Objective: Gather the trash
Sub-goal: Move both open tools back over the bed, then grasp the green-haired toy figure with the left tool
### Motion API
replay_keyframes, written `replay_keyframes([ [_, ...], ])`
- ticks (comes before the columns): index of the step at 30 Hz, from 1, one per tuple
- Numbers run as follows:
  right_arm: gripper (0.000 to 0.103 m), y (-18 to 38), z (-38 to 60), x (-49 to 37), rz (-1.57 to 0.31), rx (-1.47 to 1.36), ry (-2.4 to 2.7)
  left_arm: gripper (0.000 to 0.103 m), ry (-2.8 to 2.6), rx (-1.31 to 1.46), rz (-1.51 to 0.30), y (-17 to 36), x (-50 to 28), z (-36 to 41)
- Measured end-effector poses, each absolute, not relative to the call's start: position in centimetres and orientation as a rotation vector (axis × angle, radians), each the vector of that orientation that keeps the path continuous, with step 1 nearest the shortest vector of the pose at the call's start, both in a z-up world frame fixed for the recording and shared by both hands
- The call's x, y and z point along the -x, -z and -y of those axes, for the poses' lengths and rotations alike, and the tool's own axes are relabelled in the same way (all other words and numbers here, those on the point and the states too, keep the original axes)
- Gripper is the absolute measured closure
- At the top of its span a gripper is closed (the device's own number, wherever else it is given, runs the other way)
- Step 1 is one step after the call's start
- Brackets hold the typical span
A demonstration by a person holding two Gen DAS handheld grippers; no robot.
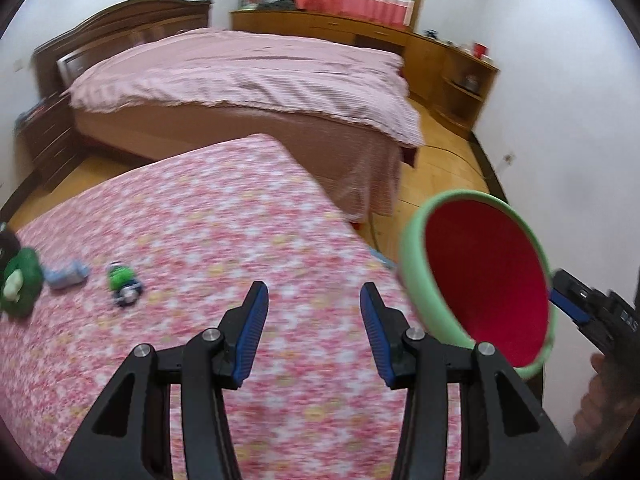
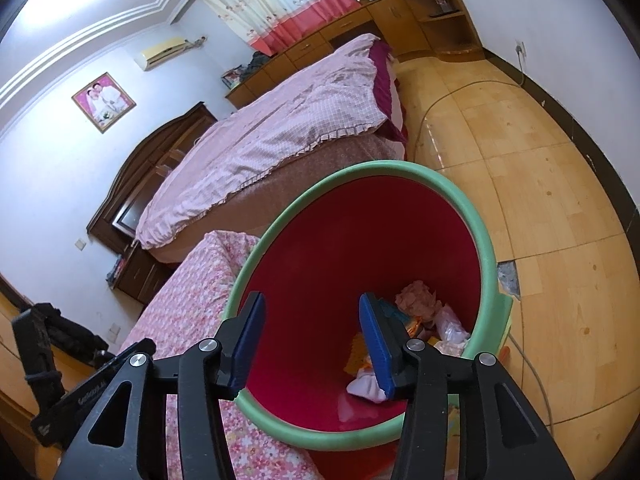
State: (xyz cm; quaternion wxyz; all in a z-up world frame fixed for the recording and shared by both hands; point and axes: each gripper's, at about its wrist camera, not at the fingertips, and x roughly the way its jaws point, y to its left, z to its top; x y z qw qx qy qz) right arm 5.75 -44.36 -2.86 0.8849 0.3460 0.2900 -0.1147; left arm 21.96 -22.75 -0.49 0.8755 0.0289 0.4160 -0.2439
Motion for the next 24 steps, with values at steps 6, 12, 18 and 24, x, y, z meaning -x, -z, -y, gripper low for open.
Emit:
replay_keyframes([
  [6, 0.041, 2.8, 43.7, -5.9, -0.620, -0.693, 0.280, 0.055, 0.412, 0.032, -0.889, 1.3, -24.2, 18.7],
  [12, 0.041, 3.2, 43.7, -5.9, -0.634, -0.695, 0.280, 0.055, 0.261, 0.064, -0.911, 2.8, -26.5, 15.3],
  [18, 0.041, 3.8, 43.7, -6.1, -0.645, -0.707, 0.284, 0.055, 0.162, 0.047, -0.961, 5.1, -29.2, 13.8],
  [24, 0.041, 4.0, 43.8, -6.6, -0.652, -0.706, 0.289, 0.056, 0.156, 0.071, -0.962, 6.2, -30.4, 13.6],
])
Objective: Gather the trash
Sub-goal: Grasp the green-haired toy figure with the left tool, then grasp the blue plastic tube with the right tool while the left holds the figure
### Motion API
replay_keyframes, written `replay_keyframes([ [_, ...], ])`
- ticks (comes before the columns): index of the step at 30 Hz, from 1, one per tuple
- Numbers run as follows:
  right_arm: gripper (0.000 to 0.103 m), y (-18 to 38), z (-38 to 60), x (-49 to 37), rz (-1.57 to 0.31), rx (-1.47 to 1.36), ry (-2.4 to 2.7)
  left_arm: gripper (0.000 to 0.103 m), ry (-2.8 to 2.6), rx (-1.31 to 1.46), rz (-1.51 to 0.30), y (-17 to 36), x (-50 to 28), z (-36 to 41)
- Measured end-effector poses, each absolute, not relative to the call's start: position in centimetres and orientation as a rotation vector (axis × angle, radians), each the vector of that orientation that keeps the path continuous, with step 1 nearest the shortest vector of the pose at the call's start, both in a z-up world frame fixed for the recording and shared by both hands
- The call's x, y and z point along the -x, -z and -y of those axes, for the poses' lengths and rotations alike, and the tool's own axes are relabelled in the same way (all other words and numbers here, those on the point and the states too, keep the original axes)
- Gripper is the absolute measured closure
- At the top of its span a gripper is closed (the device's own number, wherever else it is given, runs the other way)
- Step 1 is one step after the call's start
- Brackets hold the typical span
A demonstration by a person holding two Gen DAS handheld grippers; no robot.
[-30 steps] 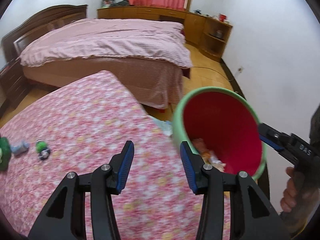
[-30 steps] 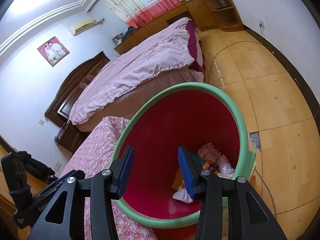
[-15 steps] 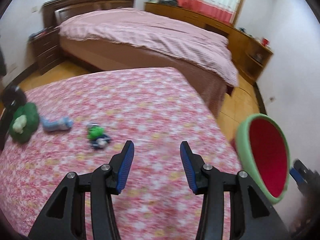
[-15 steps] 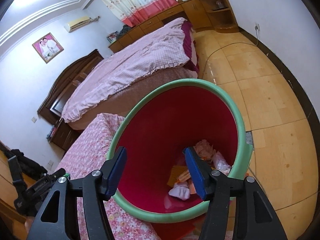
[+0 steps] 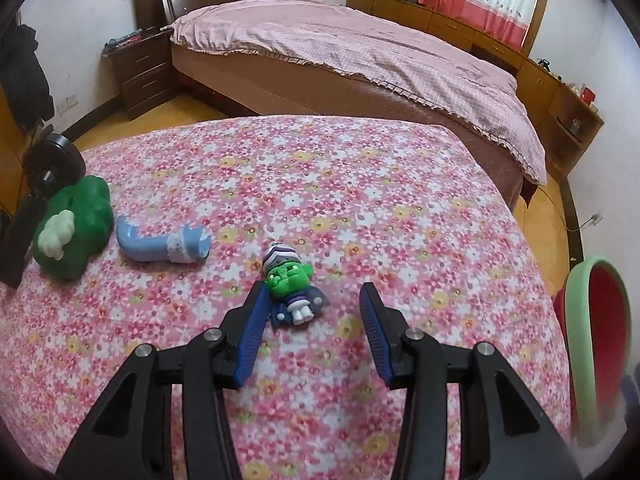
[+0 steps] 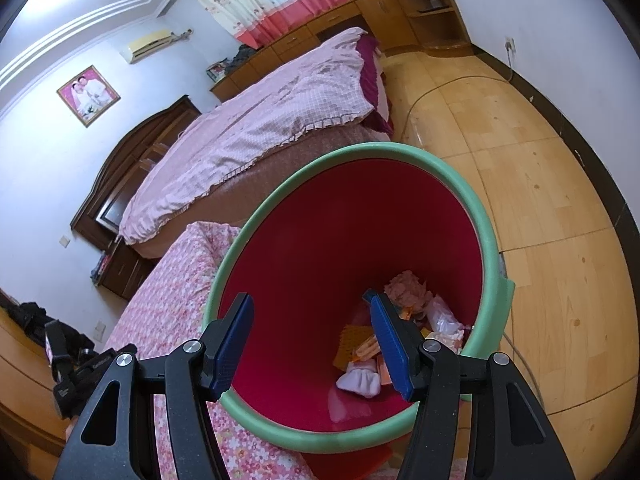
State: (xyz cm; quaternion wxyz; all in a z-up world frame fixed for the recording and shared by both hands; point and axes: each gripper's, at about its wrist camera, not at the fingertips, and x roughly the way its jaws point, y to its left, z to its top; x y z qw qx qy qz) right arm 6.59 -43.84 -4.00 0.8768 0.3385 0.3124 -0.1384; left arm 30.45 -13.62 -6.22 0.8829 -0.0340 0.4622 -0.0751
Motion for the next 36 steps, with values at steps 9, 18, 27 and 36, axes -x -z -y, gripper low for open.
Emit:
replay_keyframes([
  [9, 0.041, 4.1, 43.2, -7.2, -0.669, -0.684, 0.280, 0.056, 0.133, 0.115, -0.941, 6.8, -31.8, 12.7],
  [18, 0.041, 4.1, 42.6, -7.5, -0.687, -0.681, 0.279, 0.073, 0.123, 0.088, -0.921, 7.1, -32.5, 12.8],
  [27, 0.041, 2.6, 40.5, -7.8, -0.682, -0.636, 0.237, 0.073, 0.085, 0.130, -0.884, 5.3, -29.5, 8.1],
  [36, 0.041, 0.9, 35.6, -10.1, -0.692, -0.562, 0.124, 0.073, -0.022, 0.141, -0.838, 3.6, -26.7, 0.4],
])
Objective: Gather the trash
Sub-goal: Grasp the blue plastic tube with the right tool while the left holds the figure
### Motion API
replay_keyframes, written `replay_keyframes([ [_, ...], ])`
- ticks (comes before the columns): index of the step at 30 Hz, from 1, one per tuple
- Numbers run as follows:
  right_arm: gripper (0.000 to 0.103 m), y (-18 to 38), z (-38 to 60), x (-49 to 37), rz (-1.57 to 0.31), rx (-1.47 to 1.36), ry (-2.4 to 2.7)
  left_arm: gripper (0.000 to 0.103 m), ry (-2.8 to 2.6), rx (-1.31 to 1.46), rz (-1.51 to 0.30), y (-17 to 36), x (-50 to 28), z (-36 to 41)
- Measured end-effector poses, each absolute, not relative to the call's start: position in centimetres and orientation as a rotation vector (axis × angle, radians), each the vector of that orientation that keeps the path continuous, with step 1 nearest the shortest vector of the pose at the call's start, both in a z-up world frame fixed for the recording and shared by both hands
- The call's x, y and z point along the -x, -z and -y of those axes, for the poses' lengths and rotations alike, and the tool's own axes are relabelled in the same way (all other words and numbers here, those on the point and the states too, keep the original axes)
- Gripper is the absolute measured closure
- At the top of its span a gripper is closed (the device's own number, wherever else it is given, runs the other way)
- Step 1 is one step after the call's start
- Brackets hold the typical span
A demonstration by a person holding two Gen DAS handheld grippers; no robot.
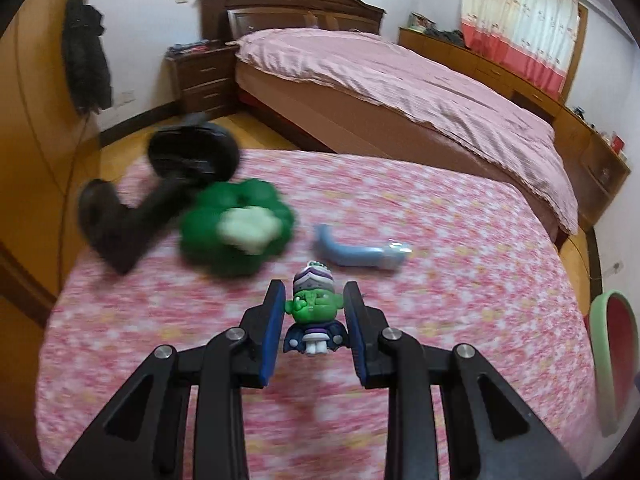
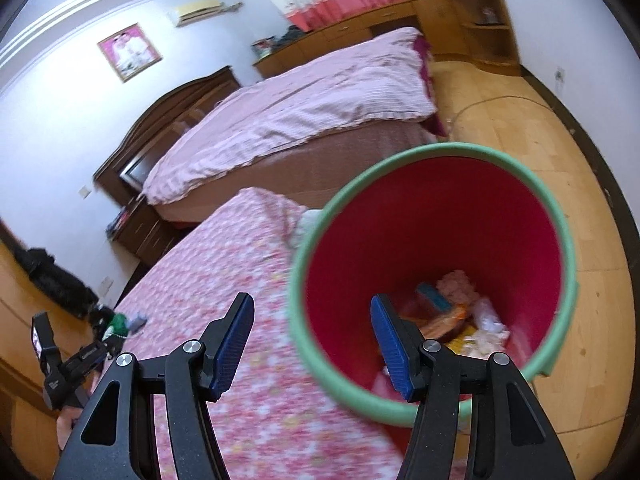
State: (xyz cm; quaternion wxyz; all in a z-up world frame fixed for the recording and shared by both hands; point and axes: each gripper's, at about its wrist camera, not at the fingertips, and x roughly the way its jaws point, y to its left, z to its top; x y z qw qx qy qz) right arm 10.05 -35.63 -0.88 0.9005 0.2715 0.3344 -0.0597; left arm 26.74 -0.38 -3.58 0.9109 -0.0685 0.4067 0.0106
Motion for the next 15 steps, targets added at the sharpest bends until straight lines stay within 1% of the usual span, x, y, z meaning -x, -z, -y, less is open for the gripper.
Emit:
replay_keyframes([
  [8, 0.041, -0.8, 28.2, -14.0, -0.729, -0.430, -0.006, 0.073, -0.128, 0.191, -0.768, 3.6, -25.3, -5.2],
  [15, 0.041, -0.1, 21.0, -17.6, -0.767, -0.344, -0.113, 0.073, -0.152, 0.241, -0.754, 5.1, -24.9, -7.5],
])
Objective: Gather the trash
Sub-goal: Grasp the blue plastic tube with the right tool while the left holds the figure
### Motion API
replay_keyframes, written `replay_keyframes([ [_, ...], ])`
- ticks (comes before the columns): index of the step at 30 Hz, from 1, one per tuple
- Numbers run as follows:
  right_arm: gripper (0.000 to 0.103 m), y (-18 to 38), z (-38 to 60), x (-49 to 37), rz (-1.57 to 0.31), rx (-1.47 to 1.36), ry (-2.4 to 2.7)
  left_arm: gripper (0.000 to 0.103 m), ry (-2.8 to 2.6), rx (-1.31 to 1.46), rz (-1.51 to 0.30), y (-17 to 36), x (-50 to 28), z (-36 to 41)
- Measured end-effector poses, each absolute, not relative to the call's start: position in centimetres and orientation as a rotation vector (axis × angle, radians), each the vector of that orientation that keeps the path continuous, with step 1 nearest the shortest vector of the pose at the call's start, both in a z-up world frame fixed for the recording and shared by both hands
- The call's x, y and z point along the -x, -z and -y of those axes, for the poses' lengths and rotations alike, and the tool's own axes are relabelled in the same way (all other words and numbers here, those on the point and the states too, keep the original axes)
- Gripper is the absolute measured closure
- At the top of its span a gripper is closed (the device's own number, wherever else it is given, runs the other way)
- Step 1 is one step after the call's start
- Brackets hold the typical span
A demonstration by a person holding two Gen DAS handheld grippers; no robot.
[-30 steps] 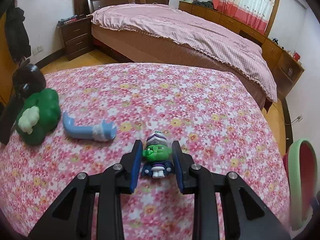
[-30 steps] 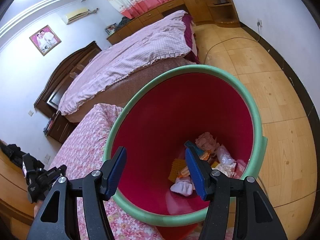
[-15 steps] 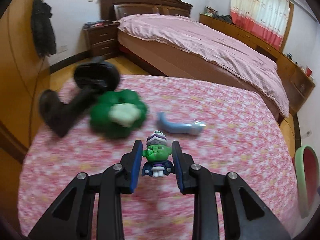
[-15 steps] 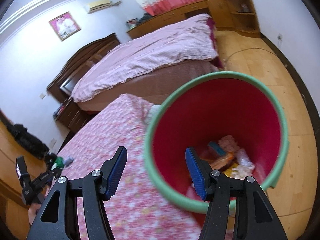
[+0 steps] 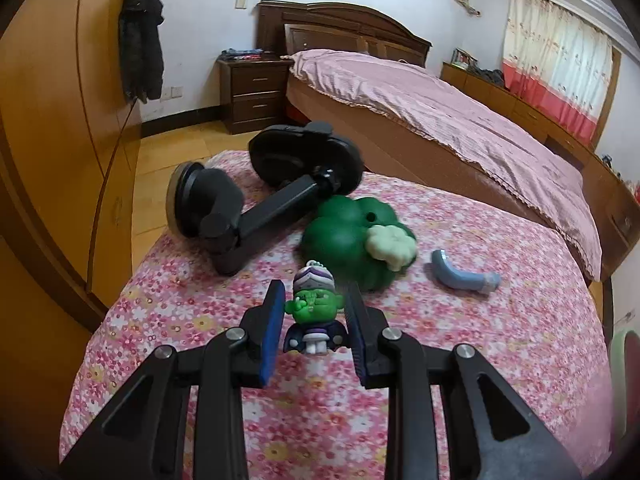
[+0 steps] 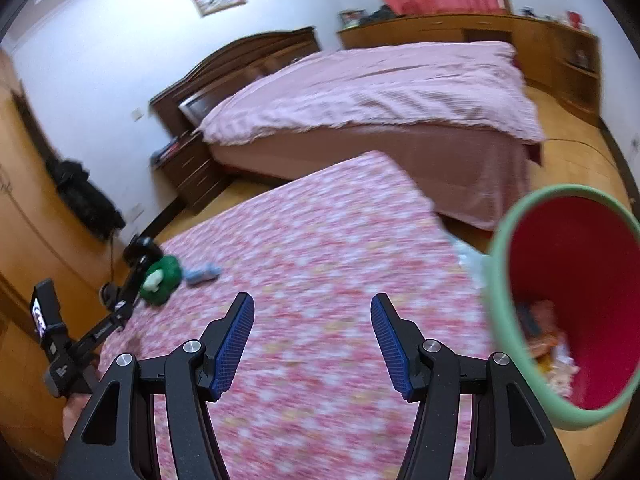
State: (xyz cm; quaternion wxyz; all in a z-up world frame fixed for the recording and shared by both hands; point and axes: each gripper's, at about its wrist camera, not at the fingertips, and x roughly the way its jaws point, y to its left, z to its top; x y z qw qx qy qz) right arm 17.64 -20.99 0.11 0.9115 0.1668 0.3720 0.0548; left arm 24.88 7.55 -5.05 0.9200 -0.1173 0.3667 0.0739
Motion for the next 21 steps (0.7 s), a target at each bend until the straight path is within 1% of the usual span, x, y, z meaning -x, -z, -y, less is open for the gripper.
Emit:
replay_keyframes([
  [9, 0.041, 3.0, 11.6, -24.6, -0.822, -0.230, -0.264, 0.073, -0.135, 0.287, -0.726, 5.4, -24.6, -8.7],
  [11, 0.035, 3.7, 10.3, -26.0, -0.831, -0.216, -0.268, 0.073, -0.139, 0.274, -0.724, 5.5, -24.5, -8.7],
  [12, 0.029, 4.1, 9.6, -26.8, -0.835, -0.210, -0.269, 0.073, -0.142, 0.270, -0.728, 5.5, -24.6, -8.7],
  [16, 0.028, 5.3, 7.2, -28.9, -0.840, -0.173, -0.260, 0.073, -0.141, 0.271, -0.739, 5.7, -24.9, -8.7],
  [18, 0.025, 5.9, 6.2, -29.9, -0.848, -0.146, -0.245, 0.073, -0.148, 0.273, -0.743, 5.8, -25.0, -8.8],
  [21, 0.025, 7.0, 5.1, -31.9, -0.897, -0.148, -0.280, 0.073, -0.159, 0.278, -0.755, 6.1, -25.2, -8.9],
])
